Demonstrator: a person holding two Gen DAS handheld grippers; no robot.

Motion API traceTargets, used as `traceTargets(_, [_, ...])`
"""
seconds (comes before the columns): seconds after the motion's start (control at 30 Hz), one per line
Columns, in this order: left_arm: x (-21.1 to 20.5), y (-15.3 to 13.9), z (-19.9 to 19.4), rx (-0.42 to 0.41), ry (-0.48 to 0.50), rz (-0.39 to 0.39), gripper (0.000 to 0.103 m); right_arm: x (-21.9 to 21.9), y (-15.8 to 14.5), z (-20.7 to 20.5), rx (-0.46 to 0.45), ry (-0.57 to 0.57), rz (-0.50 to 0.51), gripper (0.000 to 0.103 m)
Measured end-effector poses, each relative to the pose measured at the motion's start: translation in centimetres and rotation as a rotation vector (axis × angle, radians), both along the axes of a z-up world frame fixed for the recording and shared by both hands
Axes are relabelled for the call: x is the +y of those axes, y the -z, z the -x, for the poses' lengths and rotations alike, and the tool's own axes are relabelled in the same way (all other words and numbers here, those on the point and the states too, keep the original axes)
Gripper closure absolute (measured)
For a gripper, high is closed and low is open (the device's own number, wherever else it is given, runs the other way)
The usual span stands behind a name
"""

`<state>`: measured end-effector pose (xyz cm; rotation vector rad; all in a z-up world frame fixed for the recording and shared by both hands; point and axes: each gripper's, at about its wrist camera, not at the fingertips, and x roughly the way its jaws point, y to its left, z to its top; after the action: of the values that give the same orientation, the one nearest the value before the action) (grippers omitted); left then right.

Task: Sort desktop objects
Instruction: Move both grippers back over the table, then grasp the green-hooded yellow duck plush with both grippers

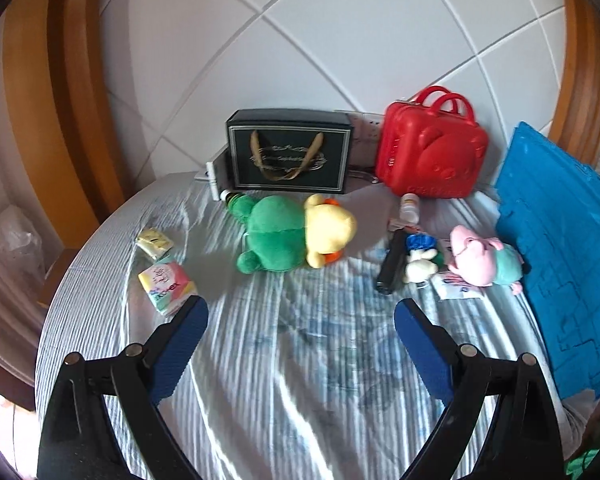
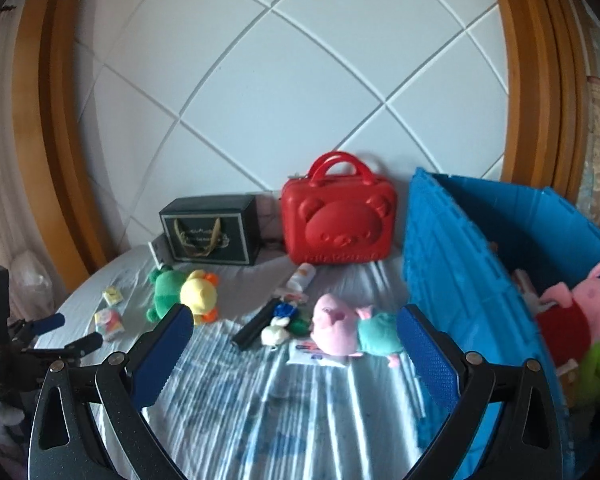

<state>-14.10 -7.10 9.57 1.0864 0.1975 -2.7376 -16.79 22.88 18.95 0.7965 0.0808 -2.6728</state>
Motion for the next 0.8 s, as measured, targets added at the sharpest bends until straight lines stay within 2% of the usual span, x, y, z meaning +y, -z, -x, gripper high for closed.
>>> traceTargets(0.13, [-4.6, 2.2, 3.0, -0.059, -0.073, -0.032, 0.007, -5.3, 3.5, 4.7, -0.090, -0.017, -0.076, 0.000])
traceTargets(0.27, [-7.6, 4.0, 7.5, -0.093, -0.091, -0.047, 0.008, -9.8, 7.2, 10.4, -0.180, -0.046, -0.088, 0.000])
traceTargets(0.4, [-11.0, 5.3, 14.9, -0.134, -0.119, -0.041, 0.008, -14.0, 10.3, 16.4, -0.255, -0.062, -0.087, 0.000])
traceTargets(0.57, [-13.0, 8.3, 25.5, -0.180, -0.115, -0.011, 0.008, -17.1, 12.3, 21.0, -0.277, -0.061, -0.101, 0.000])
traceTargets(0.67, [-13.3, 10.9, 30.2, -0.238, -0.125, -0.006, 0.007, -17.9, 13.7, 22.9, -0.293, -0.061, -0.116, 0.000])
traceTargets(0.73, [-12.4, 12.9, 31.3, -0.335, -0.081, 0.018, 0.009, -17.9, 14.6, 23.6, -0.307, -0.058, -0.120, 0.000])
traceTargets(0.77, [-11.9, 13.3, 30.7, -0.348, -0.049, 0.017, 0.012, -17.6, 15.0, 23.7, -0.316, -0.052, -0.120, 0.000])
traceTargets(0.8, [-11.5, 13.1, 29.2, -0.317, -0.020, 0.004, 0.013, -17.4, 15.3, 23.8, -0.325, -0.046, -0.118, 0.000])
